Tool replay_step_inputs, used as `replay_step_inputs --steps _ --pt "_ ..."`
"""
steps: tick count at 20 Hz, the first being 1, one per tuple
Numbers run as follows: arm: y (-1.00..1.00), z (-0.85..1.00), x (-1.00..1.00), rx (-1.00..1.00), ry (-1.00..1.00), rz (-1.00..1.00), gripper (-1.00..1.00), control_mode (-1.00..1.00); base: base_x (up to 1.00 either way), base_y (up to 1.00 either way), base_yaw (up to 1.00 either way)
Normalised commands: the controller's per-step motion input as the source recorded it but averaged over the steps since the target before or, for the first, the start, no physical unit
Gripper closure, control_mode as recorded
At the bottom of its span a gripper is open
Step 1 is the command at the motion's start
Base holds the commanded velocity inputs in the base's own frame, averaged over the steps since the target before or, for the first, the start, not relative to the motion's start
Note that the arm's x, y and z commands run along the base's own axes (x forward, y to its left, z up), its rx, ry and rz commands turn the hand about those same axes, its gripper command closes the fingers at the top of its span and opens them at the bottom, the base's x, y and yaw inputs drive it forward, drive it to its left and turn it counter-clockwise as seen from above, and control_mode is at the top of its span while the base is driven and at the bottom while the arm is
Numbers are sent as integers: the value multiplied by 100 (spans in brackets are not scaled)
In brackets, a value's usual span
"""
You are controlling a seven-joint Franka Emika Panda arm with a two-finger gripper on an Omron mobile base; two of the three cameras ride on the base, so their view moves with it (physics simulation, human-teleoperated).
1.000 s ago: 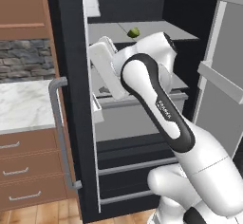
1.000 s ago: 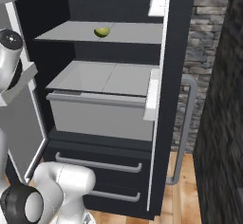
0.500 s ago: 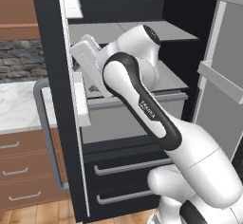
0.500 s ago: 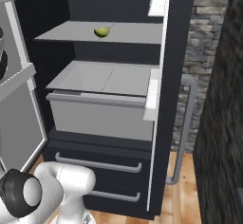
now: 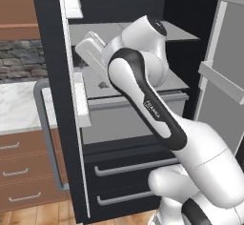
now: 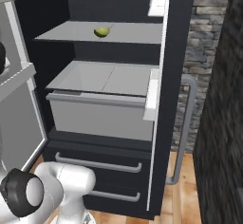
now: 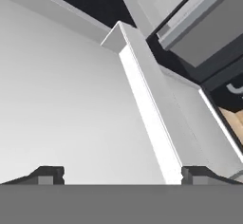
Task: There is a bowl on the dining counter. Grab a lemon wedge from the fridge and place it in the bowl. Then get the liquor bottle and glass cup from the cabinet and place them next to the bowl.
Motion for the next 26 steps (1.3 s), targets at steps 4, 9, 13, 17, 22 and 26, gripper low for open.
replay_step_inputs --steps 4,9,13,17,22,26 --pt "-74 0 -45 -16 -33 -3 -100 -100 0 0 0" --pt "-89 0 -37 -19 -23 -1 -100 -100 0 0 0" --pt "-89 0 -22 -21 -4 -5 -100 -100 0 0 0" --pt "-75 -8 -21 -28 0 -6 -100 -100 0 0 0" --pt "-48 -37 -45 -33 0 -4 -100 -100 0 0 0" --pt "-58 -31 -67 -32 -7 -1 -100 -100 0 0 0"
